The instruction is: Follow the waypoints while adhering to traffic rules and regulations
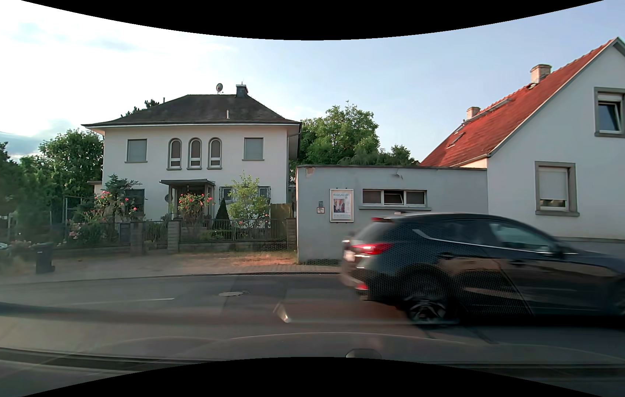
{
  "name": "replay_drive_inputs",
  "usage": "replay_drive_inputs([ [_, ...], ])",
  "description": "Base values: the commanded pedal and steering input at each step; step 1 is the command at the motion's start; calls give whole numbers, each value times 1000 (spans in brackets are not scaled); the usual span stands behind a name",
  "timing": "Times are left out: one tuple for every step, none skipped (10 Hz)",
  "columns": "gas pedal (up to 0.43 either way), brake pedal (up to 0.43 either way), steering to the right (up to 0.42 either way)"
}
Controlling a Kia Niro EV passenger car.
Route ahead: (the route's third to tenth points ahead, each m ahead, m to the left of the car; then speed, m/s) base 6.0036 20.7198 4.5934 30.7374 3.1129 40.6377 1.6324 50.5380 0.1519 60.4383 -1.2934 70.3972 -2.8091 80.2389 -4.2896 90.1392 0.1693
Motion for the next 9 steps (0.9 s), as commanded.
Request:
replay_drive_inputs([
  [28,0,-230],
  [87,0,-237],
  [98,0,-242],
  [98,0,-250],
  [47,0,-254],
  [28,0,-254],
  [67,0,-254],
  [0,0,-255],
  [0,0,-255],
])
